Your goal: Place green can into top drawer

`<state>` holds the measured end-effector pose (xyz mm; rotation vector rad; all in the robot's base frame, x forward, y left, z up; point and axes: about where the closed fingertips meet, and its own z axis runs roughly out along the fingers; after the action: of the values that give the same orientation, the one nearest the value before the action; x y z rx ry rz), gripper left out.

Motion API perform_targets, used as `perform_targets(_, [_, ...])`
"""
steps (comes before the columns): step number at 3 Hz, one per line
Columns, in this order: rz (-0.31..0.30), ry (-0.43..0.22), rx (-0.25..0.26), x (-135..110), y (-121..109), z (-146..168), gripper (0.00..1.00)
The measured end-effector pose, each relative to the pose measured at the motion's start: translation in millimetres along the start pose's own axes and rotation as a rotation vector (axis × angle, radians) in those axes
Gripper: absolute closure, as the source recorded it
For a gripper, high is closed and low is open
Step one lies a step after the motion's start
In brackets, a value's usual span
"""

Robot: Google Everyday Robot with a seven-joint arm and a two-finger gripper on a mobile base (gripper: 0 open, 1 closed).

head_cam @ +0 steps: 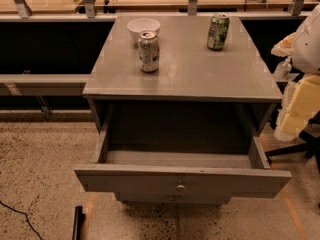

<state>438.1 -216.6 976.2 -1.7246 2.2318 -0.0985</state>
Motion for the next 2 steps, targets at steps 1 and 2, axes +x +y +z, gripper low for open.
perform_targets(1, [0.000,0.000,0.000,0.0,0.0,0.0,0.00])
perform_targets(2, [0.058,-0.079,0.025,2.1,-21.9,9.8,0.00])
